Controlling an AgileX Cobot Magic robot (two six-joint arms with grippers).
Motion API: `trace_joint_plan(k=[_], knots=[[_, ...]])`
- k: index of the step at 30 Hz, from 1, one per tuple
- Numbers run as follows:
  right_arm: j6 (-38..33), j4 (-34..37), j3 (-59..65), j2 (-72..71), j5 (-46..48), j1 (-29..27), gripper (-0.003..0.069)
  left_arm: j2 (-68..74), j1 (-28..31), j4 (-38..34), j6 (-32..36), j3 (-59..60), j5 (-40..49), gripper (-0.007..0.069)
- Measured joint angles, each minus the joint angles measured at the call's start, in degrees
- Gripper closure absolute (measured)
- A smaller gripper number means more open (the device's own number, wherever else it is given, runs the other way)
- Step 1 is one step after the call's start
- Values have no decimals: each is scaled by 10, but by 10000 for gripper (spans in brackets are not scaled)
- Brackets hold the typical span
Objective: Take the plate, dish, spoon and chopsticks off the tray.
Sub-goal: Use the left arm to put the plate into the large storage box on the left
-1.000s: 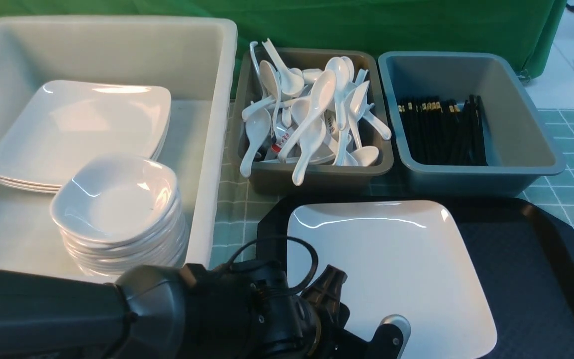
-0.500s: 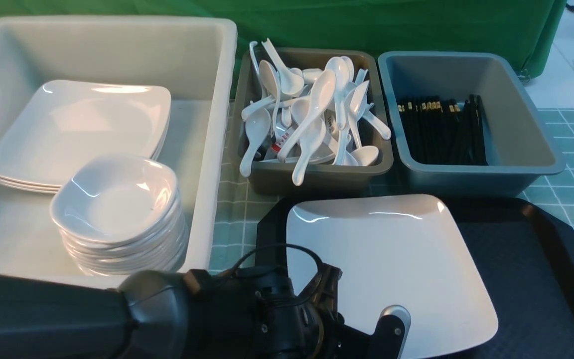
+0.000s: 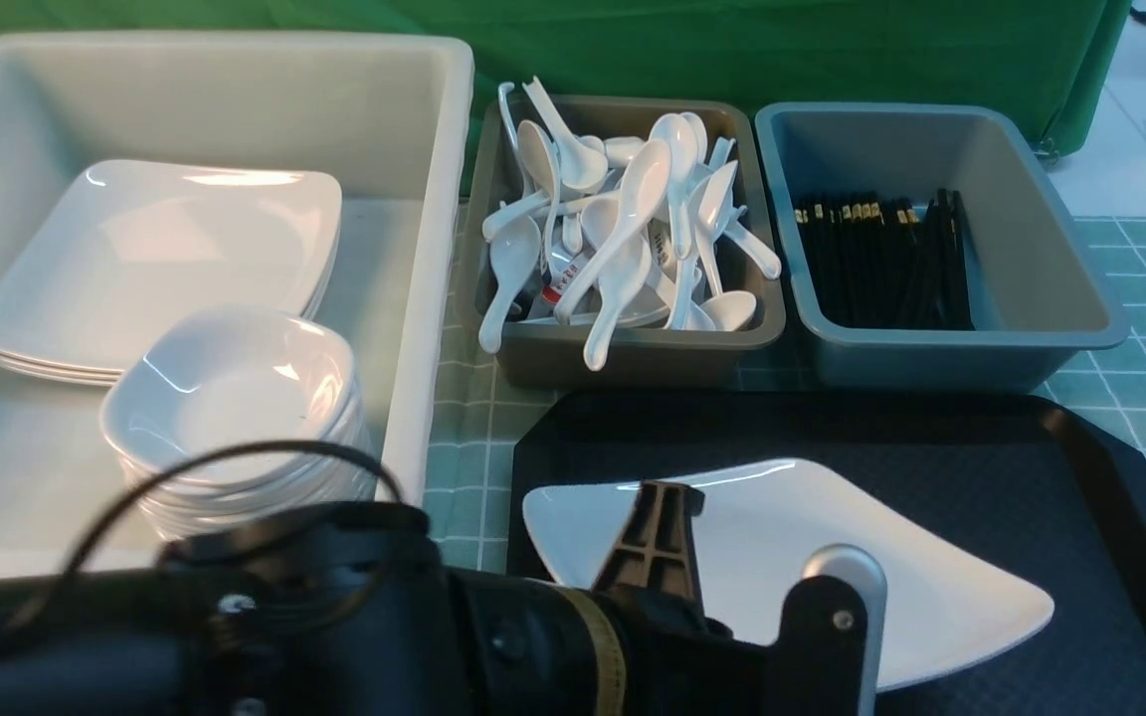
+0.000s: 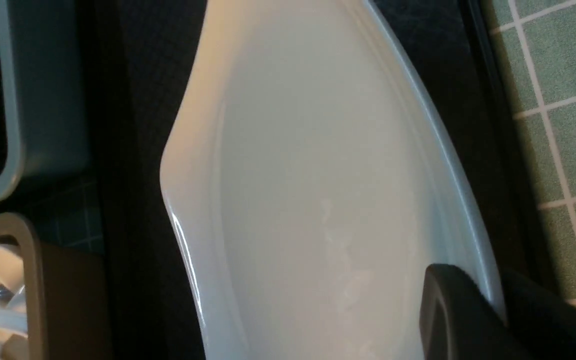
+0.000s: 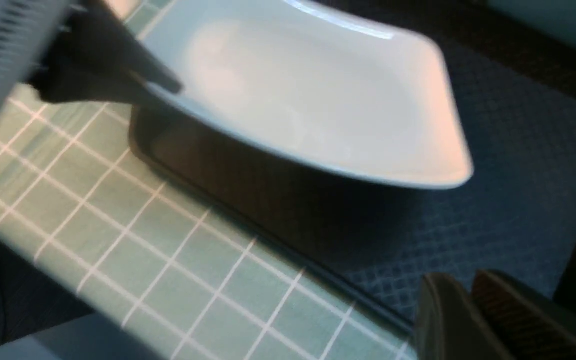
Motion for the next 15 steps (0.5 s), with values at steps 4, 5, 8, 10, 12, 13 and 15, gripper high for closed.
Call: trace_joint_plan(k=[4, 5, 8, 10, 12, 13, 15], knots=[[3, -29, -29, -1, 0, 0, 538, -38, 0, -9, -1, 3, 2, 595], [7, -38, -41, -1, 0, 0, 538, -52, 0, -9, -1, 4, 0, 595], [16, -58, -63, -1, -1, 0, 538, -86, 0, -9, -1, 4, -4, 595], [27, -76, -77, -1, -1, 0, 538, -120, 0, -9, -10, 4, -10, 595], [31, -85, -82, -1, -5, 0, 538, -145, 1, -9, -22, 4, -17, 595], [31, -86, -83, -1, -5, 0, 538, -148, 1, -9, -23, 4, -17, 595], [41, -94, -85, -1, -27, 0, 538, -192, 11, -5, -36, 4, -26, 595]])
